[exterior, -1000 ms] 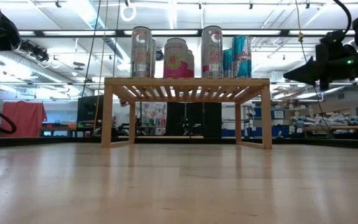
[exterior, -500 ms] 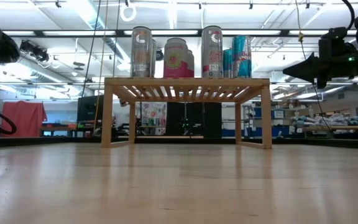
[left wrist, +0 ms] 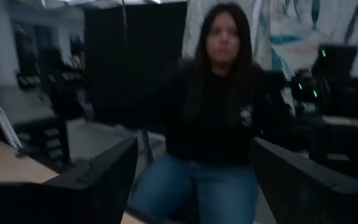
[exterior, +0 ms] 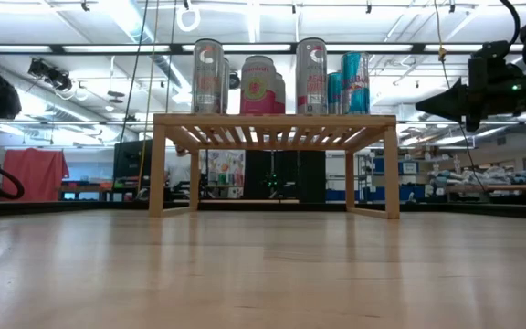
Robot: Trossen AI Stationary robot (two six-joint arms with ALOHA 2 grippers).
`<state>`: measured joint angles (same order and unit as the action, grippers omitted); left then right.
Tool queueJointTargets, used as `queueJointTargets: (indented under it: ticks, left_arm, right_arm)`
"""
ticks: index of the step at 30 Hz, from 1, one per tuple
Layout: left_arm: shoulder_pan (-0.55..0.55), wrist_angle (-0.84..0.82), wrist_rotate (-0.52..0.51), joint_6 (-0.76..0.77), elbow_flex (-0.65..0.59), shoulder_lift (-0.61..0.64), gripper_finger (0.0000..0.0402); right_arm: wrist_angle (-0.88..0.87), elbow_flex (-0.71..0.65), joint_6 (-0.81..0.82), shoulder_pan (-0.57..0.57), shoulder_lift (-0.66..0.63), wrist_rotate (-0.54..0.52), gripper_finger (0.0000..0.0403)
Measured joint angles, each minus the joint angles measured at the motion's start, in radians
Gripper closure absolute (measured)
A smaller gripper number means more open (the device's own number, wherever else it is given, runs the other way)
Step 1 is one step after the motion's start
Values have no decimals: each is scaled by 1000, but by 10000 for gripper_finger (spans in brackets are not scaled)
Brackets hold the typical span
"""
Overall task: Place canned beverage on shelf
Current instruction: Return to Home Position
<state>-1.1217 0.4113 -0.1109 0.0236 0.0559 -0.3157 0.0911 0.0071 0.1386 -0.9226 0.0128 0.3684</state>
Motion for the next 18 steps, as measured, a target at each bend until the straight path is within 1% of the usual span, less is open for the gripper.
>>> queueJointTargets:
  ticks: [3,6,11,18]
  left_arm:
    - [16,-8,-2,-10,0,61,88]
    - [36,-16,-20,-13,0,122,88]
    - [66,-39,-16,-13,0,215,88]
    - [66,-171,9,-19,0,310,88]
  right_arm:
    - [-27,0,-9,0,0,-1,389]
    - [-26,0,-23,0,4,-5,389]
    - [-26,0,-62,0,4,-7,389]
    - [-26,0,-138,-3,7,-11,389]
